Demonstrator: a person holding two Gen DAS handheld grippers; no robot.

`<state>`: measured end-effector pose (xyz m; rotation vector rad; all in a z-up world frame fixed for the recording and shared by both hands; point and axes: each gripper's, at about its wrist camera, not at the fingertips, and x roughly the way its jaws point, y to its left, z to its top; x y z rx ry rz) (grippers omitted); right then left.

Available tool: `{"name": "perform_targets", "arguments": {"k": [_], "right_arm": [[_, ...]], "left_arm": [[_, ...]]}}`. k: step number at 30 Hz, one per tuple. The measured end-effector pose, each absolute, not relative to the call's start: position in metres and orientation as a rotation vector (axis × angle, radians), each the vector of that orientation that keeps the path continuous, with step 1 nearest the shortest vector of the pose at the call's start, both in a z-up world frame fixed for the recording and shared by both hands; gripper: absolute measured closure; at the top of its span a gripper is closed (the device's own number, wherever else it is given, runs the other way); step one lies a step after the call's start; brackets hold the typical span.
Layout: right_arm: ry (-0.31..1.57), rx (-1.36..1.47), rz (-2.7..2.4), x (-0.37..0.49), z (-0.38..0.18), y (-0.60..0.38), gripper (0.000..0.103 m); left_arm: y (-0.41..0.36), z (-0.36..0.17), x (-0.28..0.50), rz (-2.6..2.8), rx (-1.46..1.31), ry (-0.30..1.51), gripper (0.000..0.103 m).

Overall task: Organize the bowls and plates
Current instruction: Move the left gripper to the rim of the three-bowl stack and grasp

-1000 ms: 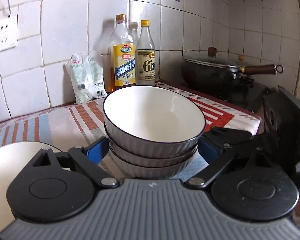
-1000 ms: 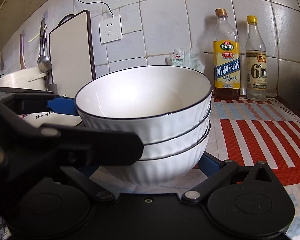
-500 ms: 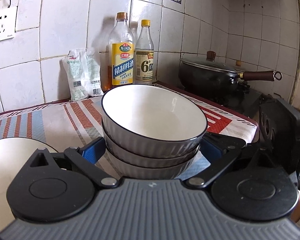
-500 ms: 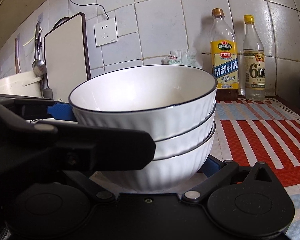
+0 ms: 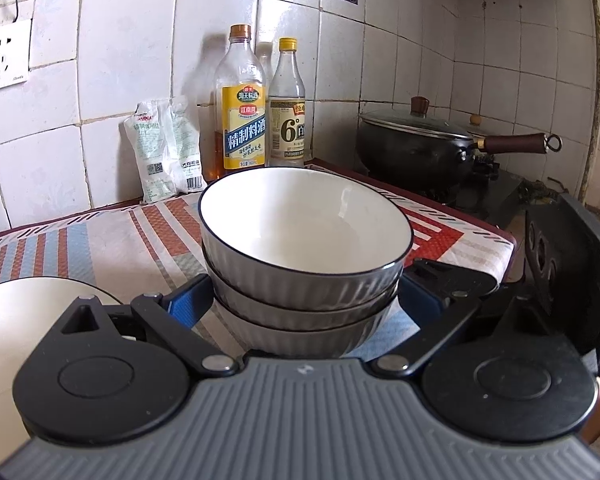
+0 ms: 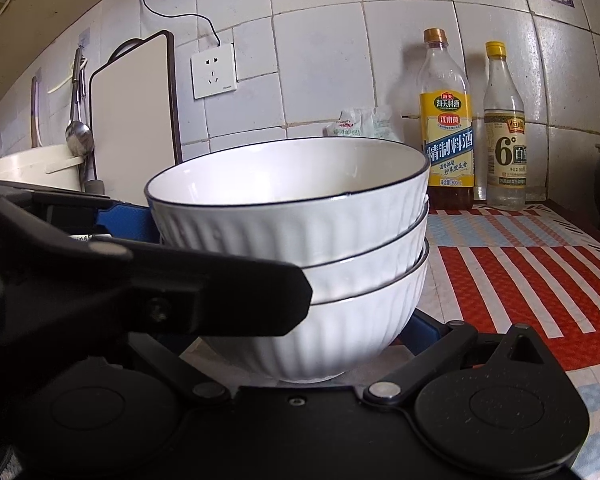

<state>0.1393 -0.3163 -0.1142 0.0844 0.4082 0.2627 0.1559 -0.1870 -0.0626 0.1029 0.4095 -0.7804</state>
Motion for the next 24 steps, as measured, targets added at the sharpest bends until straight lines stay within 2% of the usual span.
{"name": "perform_targets", "arguments": {"k": [9,17,21,22,24], "right_arm": [[0.421,0.096,0.278,0.14,-0.117,-0.324,0.0],[0.43,0.056,0.254,0.129,-0.116,-0.326,0.0],[0.418,0.047,0.244,0.125,-0.114,-0.326,0.0],[0.414,0.041,0.24,0.125,-0.113,-0.324,0.0],[0.408,0.032,0.234,0.124,-0.111,-0.321,0.0]], "left_arm": [[-0.191,-0.062,0.153,-0.807,0.145,0.419,0.005],[-0.147,-0.034,0.166,-0.836,-0.079,0.521,0.005],[-0.135,-0.027,0.192,-0.716,-0.242,0.667,0.005],[-0.137,-0.028,0.2,-0.691,-0.269,0.724,0.006],[-0.142,-0.033,0.211,-0.657,-0.302,0.817,0.019]]}}
